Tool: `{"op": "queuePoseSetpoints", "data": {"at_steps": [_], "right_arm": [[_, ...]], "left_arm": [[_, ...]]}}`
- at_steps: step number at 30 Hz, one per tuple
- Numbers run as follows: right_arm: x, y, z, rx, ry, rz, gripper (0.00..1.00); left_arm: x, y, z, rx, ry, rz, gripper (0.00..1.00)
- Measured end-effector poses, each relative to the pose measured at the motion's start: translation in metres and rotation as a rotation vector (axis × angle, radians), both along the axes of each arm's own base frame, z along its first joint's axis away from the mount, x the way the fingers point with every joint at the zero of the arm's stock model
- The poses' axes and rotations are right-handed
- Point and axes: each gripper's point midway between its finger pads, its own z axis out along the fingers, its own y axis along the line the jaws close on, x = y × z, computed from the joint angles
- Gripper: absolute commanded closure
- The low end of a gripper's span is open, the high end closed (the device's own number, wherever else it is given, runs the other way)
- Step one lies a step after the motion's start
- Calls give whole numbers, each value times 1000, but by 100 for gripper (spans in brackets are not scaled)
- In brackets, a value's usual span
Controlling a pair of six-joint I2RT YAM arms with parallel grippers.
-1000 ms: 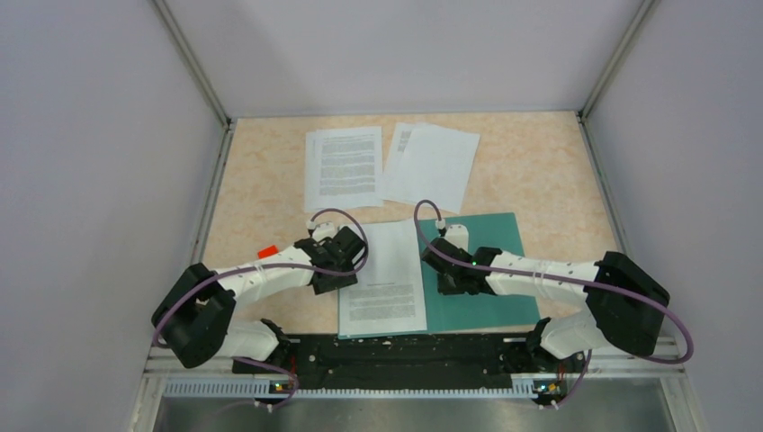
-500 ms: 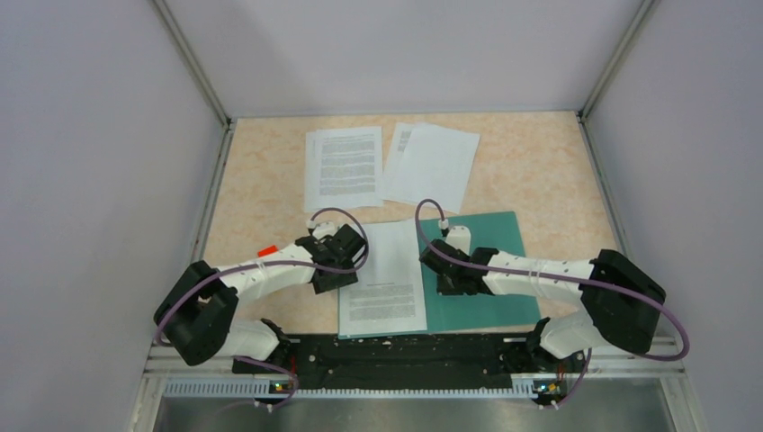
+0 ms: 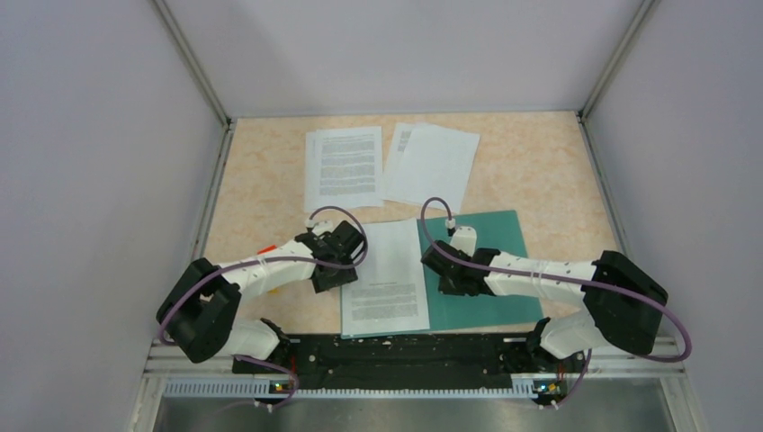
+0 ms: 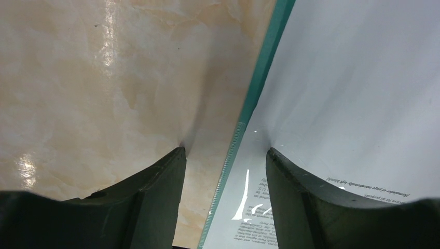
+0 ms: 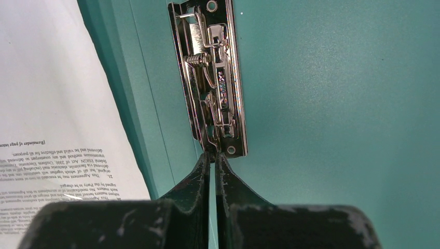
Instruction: Put the files into the folder
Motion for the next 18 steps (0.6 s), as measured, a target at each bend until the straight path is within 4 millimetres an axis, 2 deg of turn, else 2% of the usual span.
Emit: {"op": "queuePoseSetpoints", "data": {"at_steps": [18], "right_arm": [[0, -27, 1, -94, -22, -29, 100]], "left_arm": [[1, 1, -1, -8, 24, 19, 37]]}}
